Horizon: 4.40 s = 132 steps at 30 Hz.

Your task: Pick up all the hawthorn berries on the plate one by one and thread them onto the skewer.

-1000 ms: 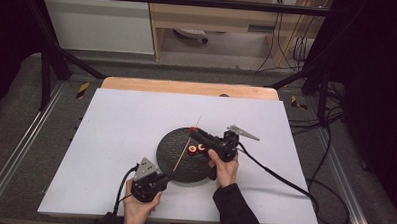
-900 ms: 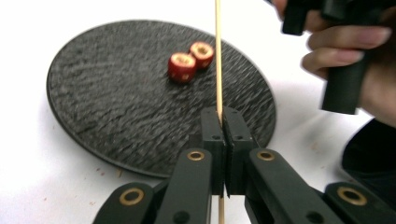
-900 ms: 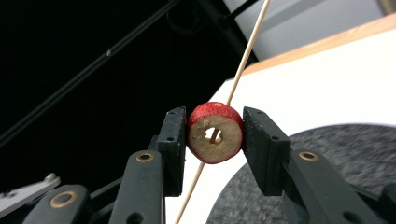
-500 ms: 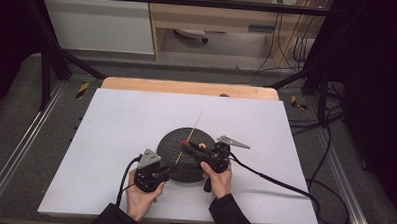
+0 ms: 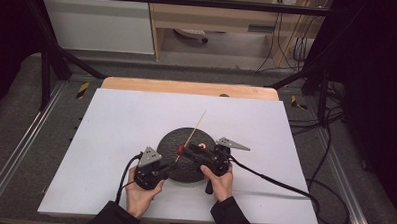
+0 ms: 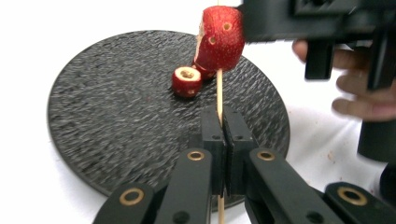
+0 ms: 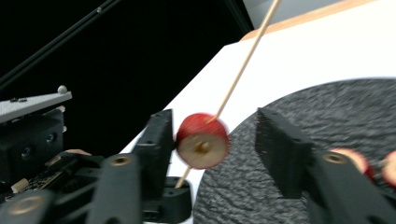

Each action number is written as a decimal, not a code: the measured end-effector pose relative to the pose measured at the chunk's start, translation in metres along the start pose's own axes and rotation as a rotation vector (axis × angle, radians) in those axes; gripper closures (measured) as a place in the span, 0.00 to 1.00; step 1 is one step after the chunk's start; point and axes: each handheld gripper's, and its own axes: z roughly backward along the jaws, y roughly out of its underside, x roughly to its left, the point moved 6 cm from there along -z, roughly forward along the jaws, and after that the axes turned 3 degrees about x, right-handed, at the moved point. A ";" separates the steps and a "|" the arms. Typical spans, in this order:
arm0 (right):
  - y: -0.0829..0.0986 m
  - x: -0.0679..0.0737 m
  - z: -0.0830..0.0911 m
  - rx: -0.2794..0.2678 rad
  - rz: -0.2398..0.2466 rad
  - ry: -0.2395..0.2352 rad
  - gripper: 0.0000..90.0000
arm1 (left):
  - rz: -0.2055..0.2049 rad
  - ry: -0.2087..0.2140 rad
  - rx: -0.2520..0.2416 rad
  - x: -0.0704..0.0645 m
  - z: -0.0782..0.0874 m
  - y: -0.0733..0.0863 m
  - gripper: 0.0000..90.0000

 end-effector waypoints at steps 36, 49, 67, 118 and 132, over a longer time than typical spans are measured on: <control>-0.033 -0.066 -0.016 0.770 0.509 0.371 0.42 | -0.078 -0.042 0.155 0.059 0.046 0.043 0.98; -0.030 -0.072 -0.023 0.870 0.564 0.365 0.53 | -0.076 -0.035 0.161 0.059 0.044 0.044 0.98; -0.026 -0.073 -0.033 0.927 0.623 0.346 0.68 | -0.080 -0.034 0.163 0.060 0.044 0.044 0.98; -0.071 -0.023 0.007 -0.090 -0.221 0.046 0.69 | -0.030 -0.048 0.047 0.030 0.045 0.041 0.98; -0.081 -0.027 0.008 -0.176 -0.272 0.044 0.69 | -0.042 -0.043 0.027 0.012 0.039 0.043 0.98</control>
